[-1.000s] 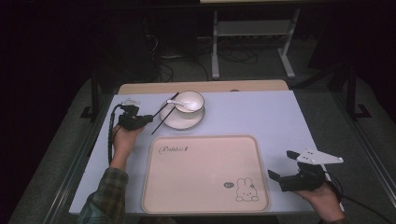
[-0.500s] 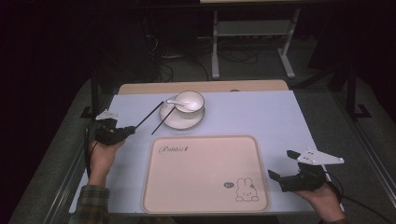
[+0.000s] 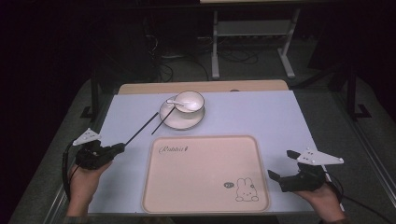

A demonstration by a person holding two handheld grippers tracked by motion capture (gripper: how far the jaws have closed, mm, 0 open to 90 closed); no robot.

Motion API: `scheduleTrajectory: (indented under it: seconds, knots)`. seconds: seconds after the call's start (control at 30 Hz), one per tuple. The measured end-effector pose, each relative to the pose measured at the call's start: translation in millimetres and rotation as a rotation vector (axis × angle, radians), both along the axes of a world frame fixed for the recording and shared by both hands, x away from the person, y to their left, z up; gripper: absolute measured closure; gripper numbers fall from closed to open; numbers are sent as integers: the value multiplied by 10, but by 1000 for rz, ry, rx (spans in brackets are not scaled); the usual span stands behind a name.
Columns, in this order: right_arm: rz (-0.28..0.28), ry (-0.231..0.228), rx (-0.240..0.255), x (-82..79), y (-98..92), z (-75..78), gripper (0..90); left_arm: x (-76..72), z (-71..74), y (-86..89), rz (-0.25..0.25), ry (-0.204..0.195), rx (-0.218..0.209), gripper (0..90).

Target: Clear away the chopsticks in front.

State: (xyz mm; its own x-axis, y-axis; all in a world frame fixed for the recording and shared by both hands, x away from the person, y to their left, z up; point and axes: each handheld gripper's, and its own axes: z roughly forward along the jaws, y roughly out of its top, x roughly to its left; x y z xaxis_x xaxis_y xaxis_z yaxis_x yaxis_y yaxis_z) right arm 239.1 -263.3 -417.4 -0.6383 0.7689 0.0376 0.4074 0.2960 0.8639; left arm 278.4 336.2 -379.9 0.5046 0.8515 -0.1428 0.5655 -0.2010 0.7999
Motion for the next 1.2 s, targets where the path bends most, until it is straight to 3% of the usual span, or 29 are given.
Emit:
scheduleTrajectory:
  seconds: [0.13, 0.47, 0.7, 0.87, 1.2]
  knots:
    - [1, 0, -4, 3, 3, -1, 0, -94, -6, -146, -65, 5, -17, 860]
    - [-2, 2, -11, 2, -1, -11, 0, -55, -70, -525, -206, 25, -8, 859]
    - [-1, 6, -18, 1, -1, -21, 0, -22, -236, -837, -334, 71, 44, 859]
    - [-2, 12, -27, 6, 15, -32, 0, 1, -330, -947, -373, 101, 67, 859]
    - [-6, 11, -32, -2, 6, -35, 0, -15, -433, -1047, -396, 129, 86, 857]
